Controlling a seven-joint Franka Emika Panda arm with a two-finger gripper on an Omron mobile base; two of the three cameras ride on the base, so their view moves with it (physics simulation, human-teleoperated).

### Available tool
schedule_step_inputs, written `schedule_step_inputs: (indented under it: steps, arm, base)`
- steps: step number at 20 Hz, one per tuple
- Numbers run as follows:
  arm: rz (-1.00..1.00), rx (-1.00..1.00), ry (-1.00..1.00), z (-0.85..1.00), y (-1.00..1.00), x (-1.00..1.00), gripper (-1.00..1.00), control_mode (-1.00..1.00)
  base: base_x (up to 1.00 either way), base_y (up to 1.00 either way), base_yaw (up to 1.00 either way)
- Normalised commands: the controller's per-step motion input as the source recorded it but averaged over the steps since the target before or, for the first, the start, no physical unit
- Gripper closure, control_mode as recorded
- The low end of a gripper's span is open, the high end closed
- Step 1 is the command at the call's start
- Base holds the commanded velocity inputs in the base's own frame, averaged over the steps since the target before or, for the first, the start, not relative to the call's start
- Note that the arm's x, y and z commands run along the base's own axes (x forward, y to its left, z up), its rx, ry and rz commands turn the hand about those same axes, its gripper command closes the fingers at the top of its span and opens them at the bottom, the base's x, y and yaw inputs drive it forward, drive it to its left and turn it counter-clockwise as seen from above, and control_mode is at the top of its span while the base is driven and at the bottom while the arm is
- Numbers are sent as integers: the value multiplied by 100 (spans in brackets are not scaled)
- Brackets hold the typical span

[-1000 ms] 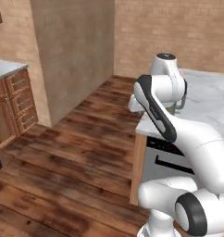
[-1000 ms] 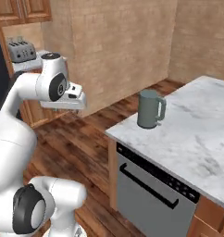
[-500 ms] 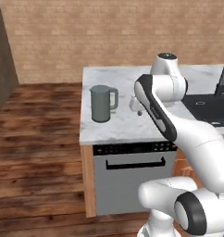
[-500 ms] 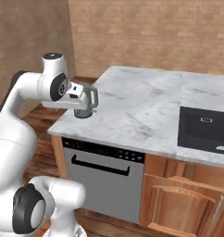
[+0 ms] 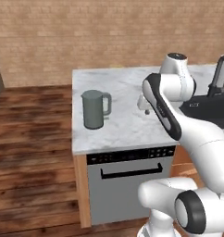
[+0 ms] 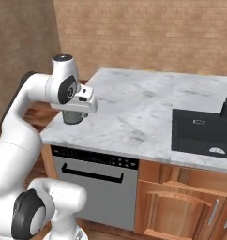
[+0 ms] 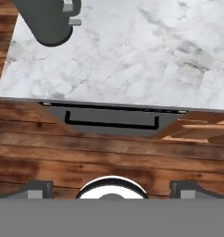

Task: Navigate to the dishwasher.

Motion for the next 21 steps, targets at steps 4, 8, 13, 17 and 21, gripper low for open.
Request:
schedule_step_inputs:
  steps: [4,8,13,17,21]
  arm:
    - [0,0,0,0,0,0,-100,100]
    - [0,0,0,0,0,0,-100,100]
    - [0,0,0,0,0,0,-100,100]
    - [0,0,0,0,0,0,-100,100]
    - [0,0,0,0,0,0,-100,100]
  base:
    - [59,0,-9]
    - [9,0,-5]
    - [46,11,-1]
    - [52,17,-3]
    - [9,3,-1]
